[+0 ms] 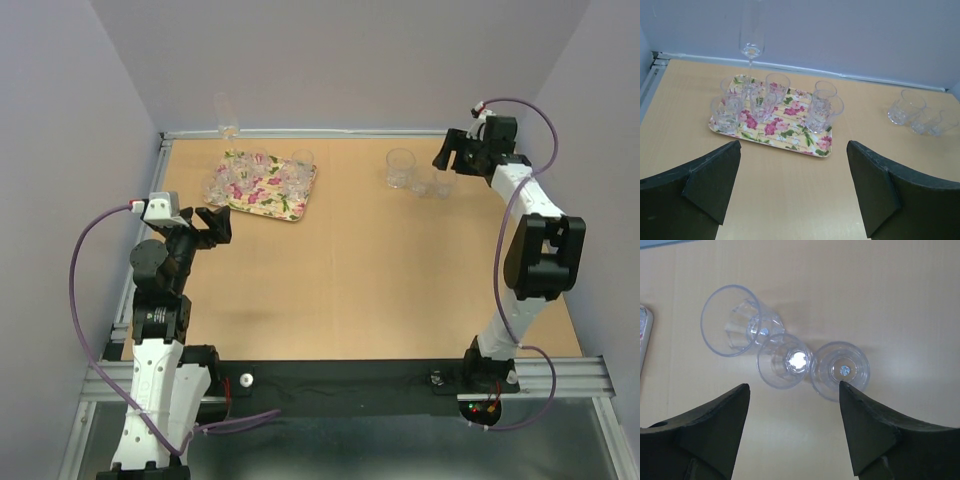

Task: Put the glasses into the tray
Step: Grab a glass with a robot arm

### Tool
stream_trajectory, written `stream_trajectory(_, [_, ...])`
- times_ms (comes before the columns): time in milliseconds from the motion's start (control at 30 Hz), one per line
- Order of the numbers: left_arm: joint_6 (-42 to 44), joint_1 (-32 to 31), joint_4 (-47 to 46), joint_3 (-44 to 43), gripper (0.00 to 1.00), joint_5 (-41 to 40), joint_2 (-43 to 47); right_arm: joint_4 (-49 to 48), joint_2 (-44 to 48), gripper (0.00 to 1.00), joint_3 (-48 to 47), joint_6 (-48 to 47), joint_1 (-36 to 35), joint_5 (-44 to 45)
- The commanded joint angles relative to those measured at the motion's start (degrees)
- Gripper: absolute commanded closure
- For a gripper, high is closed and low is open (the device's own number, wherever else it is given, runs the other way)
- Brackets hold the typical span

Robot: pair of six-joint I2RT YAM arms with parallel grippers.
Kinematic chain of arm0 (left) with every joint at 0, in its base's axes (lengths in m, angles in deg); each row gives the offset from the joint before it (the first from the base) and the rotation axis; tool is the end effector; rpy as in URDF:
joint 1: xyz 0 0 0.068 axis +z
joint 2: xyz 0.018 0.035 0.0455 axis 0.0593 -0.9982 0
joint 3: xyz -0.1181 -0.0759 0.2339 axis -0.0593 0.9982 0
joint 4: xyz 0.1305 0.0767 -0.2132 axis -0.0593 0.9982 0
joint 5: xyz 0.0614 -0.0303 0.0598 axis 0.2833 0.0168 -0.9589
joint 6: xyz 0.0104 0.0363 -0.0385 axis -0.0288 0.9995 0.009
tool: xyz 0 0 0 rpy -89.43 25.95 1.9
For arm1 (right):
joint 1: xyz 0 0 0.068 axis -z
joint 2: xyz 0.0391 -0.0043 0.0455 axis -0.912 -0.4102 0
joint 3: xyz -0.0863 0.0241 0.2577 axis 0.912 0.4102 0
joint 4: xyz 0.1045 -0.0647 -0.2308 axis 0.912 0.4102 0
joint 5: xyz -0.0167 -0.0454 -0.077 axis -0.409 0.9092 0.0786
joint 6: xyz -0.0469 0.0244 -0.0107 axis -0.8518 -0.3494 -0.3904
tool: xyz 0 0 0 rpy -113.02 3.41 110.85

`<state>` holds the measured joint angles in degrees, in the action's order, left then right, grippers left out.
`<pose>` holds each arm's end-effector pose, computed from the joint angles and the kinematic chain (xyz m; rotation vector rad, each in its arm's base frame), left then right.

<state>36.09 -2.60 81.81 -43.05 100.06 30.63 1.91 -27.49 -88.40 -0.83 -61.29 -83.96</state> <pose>0.1459 -0.0052 0.3377 0.0182 1.4348 -0.3011 0.4267 -0.0231 0.2826 0.0658 2.1808 0.3572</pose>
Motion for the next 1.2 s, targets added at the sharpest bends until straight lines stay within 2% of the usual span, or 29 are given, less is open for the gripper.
stream_trajectory(0, [0.32,-0.1,-2.13,-0.39,0.01,0.43,0.02,-1.0,-4.04,0.26,-8.39,-2.58,-0.1,-4.25])
stream_trajectory(33, [0.32,-0.18,-2.04,-0.39,0.01,0.43,0.02,-0.91,-5.19,0.3,-9.64,-2.58,-0.1,-4.43])
stream_trajectory(200, [0.59,-0.18,-2.04,-0.3,0.01,-0.01,-0.24,0.14,-12.22,0.38,-18.5,-2.5,-0.1,-8.64])
stream_trajectory(533, [0.94,-0.18,-1.96,-0.56,0.01,-0.89,-0.42,4.27,-21.72,0.46,-27.4,-4.78,-1.15,-13.39])
stream_trajectory(1000, [1.03,-0.1,-2.04,-0.56,0.01,-0.54,-1.04,5.59,-25.15,0.46,-30.3,-7.33,-5.98,-7.6])
stream_trajectory(1167, [0.94,-0.09,-2.04,-0.56,0.01,-0.37,-1.04,5.94,-25.77,0.5,-30.66,-9.0,-7.13,-3.56])
